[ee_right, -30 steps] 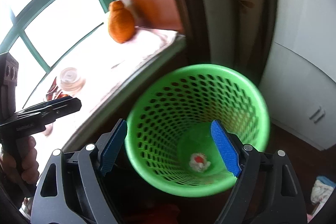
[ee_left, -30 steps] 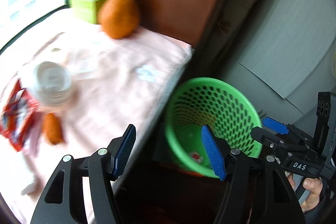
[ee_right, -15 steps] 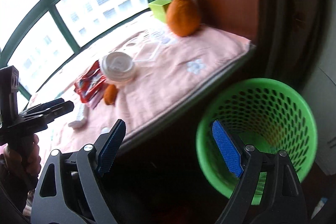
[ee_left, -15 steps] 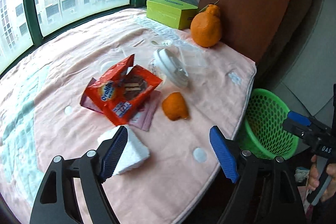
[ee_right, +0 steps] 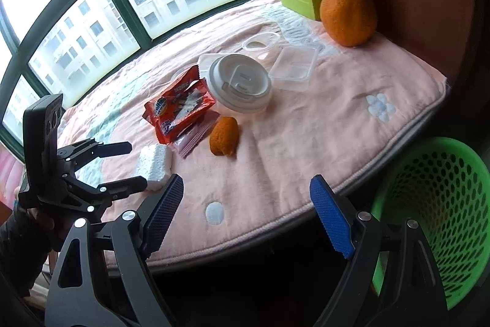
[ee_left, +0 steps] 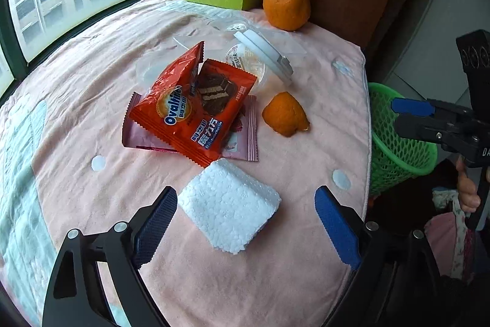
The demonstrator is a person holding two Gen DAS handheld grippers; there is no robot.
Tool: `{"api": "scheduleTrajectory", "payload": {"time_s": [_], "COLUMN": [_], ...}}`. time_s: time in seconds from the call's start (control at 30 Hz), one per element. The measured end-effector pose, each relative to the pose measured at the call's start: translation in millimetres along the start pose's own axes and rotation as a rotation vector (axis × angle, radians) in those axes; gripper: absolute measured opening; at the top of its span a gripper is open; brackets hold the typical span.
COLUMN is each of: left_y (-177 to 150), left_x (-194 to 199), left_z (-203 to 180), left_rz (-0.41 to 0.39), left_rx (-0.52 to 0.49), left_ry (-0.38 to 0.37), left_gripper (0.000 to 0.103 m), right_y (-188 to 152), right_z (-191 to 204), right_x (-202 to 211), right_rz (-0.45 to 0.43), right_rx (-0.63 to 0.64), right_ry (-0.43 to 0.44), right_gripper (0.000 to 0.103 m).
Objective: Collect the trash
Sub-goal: 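Return both tools to the blanket and grasp the orange peel with the right tool, then grasp the white foam block with the left tool while the right tool carries the peel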
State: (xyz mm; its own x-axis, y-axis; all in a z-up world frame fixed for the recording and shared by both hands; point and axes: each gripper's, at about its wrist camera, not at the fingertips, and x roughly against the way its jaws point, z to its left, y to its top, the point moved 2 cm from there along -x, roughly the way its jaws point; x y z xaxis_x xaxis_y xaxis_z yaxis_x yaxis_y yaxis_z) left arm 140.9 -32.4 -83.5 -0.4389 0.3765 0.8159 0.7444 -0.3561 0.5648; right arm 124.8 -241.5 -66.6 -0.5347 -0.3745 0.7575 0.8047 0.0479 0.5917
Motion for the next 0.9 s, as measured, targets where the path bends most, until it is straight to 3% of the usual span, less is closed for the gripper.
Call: {"api": "scheduleTrajectory", "payload": {"time_s": [0.23, 0.47, 0.53, 0.63, 0.9], "left_y": [0.0, 0.2, 0.2, -1.4, -4.3], "left_x": [-11.8, -24.9, -26.3, -27.1, -15.4], "left_z": [5.6, 9.3, 10.8, 11.7, 10.7], "left_rz": [0.012, 0.008, 0.004, 0.002, -0.035], "left_rx": [-0.068, -0.082, -0.077, -0.077, -0.053], "left_ry": [-0.038, -0.064, -0.066, -0.068, -0.052], "left_gripper": [0.091, 0.091, 0.089, 0.077, 0.074], "right_y": [7.3, 19.1, 22.2, 25.9, 30.2], "right_z": [14.4, 19.7, 20.4, 23.3, 33.4], "right_x": [-25.3, -49.5, -56.3, -66.3, -95.1], "right_rz": [0.034, 0.056, 0.059, 0.063, 0.076], "right_rx": [0.034, 0.039, 0.041, 0.046, 0.095], "right_ry": [0.018, 0.019, 0.018, 0.014, -0.038], "right_gripper": [0.083, 0.072, 0.066, 0.061, 0.049]}}
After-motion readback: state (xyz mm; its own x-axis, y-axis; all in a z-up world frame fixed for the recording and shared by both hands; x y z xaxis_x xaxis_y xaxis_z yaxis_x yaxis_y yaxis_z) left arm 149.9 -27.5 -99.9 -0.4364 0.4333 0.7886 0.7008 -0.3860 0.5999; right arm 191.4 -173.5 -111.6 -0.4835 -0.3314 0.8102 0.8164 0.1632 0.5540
